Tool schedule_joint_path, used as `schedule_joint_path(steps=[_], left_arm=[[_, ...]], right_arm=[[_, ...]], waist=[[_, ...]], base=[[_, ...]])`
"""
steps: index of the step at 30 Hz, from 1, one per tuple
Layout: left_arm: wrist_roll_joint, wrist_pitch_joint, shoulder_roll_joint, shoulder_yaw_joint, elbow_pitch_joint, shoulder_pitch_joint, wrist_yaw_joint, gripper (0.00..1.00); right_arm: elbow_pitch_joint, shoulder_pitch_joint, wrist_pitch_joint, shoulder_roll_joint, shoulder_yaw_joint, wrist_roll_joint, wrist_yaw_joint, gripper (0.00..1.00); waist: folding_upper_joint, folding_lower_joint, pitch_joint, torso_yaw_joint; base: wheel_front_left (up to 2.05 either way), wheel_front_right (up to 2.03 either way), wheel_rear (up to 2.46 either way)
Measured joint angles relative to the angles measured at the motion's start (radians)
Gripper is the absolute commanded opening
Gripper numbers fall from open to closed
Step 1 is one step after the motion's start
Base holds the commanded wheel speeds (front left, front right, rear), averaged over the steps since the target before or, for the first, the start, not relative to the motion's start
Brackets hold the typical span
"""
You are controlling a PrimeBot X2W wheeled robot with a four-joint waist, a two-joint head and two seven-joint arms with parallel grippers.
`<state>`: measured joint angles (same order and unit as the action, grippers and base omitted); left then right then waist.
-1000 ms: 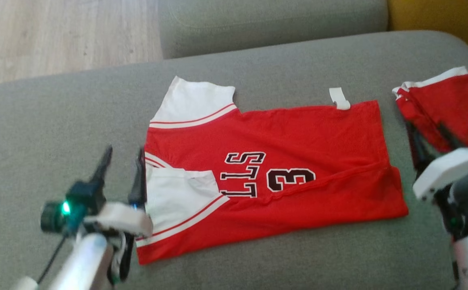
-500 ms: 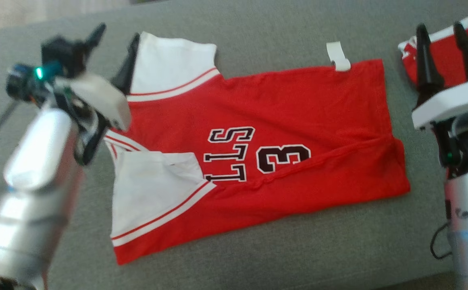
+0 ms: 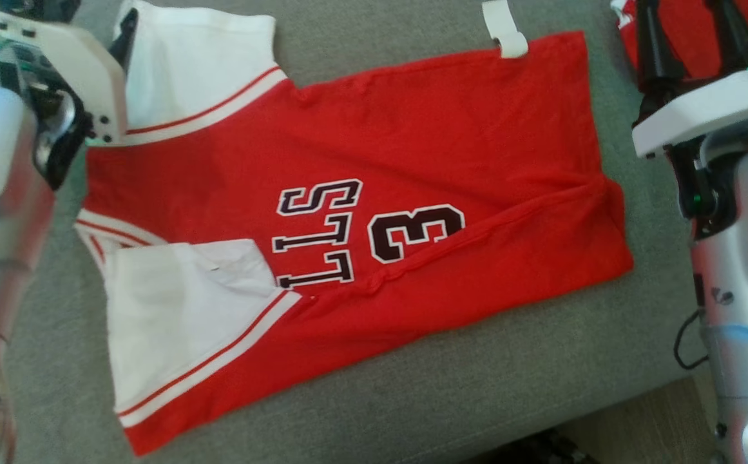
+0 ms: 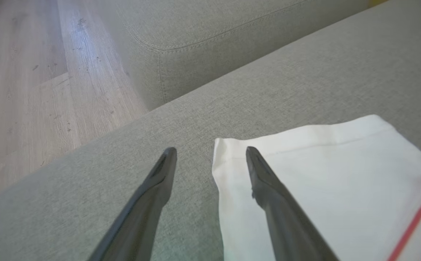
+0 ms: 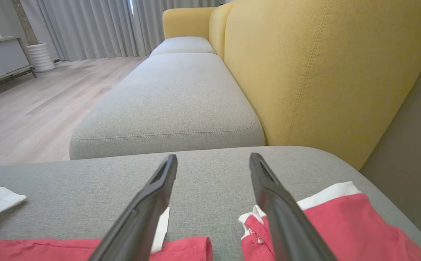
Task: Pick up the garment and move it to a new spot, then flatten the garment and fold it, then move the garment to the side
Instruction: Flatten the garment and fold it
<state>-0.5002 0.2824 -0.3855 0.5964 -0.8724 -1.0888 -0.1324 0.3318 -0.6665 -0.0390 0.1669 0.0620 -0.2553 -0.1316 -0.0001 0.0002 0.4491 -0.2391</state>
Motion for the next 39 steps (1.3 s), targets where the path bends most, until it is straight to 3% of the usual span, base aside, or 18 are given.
schedule_joint_path(steps=[9,21,22,24,29,39], left_arm=[[-0.085,0.048,-0.035,0.113,-0.055,-0.057,0.0,1.0],[-0.111,0.046,-0.03,0.119,-0.19,-0.131,0.0,1.0],[-0.123,0.06,-0.027,0.121,-0.193,-0.135,0.0,0.82],[-0.152,0.085,-0.019,0.123,-0.189,-0.137,0.0,0.0],[-0.218,0.106,-0.002,0.148,-0.16,-0.133,0.0,0.0],[-0.221,-0.128,0.009,0.194,-0.084,-0.088,0.0,0.0]], right_arm=[[0.028,-0.027,0.022,0.001,0.014,-0.002,0.0,1.0],[0.039,-0.044,0.023,0.003,0.022,-0.004,0.0,1.0],[0.039,-0.044,0.023,0.003,0.024,-0.004,0.0,1.0],[0.04,-0.044,0.023,0.005,0.024,-0.004,0.0,1.0],[0.045,-0.044,0.02,0.023,0.025,-0.004,0.0,1.0],[0.139,-0.04,-0.084,0.105,0.134,-0.036,0.0,1.0]], waist=[[0.0,-0.0003,0.05,-0.047],[0.0001,-0.0002,0.064,-0.055],[0.0001,-0.0003,0.064,-0.054],[0.0001,-0.0003,0.064,-0.051],[0.0,-0.0002,0.053,-0.031],[0.0001,-0.0002,-0.014,0.051]], base=[[0.0,0.0,0.0],[0.0,0.0,0.0],[0.0,0.0,0.0],[0.0,0.0,0.0],[0.0,0.0,0.0],[0.0,0.0,0.0]])
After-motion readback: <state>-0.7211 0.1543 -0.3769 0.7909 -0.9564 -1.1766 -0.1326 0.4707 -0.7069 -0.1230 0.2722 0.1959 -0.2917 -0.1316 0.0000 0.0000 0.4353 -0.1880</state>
